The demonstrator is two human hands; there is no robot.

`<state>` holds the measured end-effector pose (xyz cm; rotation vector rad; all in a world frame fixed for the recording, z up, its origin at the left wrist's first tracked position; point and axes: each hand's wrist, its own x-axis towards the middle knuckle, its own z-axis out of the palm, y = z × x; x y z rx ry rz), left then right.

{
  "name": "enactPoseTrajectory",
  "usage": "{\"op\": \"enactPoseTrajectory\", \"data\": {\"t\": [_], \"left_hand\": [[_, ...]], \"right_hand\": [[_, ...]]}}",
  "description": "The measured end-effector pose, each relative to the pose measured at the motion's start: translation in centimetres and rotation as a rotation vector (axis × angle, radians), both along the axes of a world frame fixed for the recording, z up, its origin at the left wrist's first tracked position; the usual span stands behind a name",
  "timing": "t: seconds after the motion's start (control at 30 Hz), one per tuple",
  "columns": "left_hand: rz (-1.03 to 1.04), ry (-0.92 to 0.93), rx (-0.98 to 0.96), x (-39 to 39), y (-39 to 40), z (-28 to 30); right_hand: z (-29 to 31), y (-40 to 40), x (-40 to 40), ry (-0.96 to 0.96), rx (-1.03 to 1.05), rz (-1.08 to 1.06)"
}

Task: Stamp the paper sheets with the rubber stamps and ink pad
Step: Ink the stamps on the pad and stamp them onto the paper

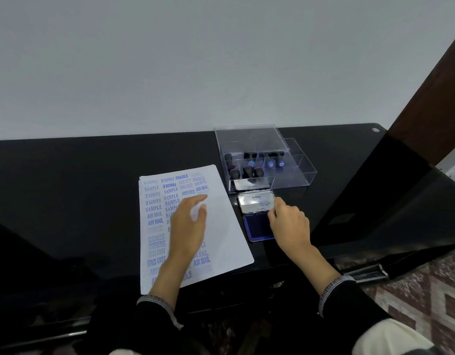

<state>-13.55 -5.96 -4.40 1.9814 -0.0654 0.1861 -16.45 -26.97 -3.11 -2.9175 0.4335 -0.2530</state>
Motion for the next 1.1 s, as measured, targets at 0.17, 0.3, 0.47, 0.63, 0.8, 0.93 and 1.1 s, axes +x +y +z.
{"op": "enactPoseTrajectory", "data": {"t": [0.17,0.3,0.47,0.63,0.8,0.93,1.1], "left_hand": [[0.148,0.024,0.096,1.0,5.1,-0.4],[0.198,0.02,0.252,1.5,7.8,-0.7],[0.219,0.045,0.374,2.1,9.8,-1.2],[0.172,0.061,0.405,2.4,10.8,-2.8],[0.159,0.043,0.464,2.2,10.7,-3.3],[0.153,0.034,0.471,2.1,10.6,-3.3],[0.148,0.031,0.507,2.0,10.6,-3.4]], "right_hand": [[-0.1,-0.8,0.0,-0.082,0.2,-0.026],[-0.3,-0.5,-0.1,-0.045,0.098,-0.008],[0.2,0.4,0.0,0.048,-0.154,0.014],[0.1,-0.1,0.1,-0.005,-0.012,0.013],[-0.1,-0.9,0.2,-0.084,0.214,-0.019],[-0.2,-0.3,0.2,-0.02,0.029,-0.002],[0.2,0.4,0.3,0.046,-0.155,0.018]]}}
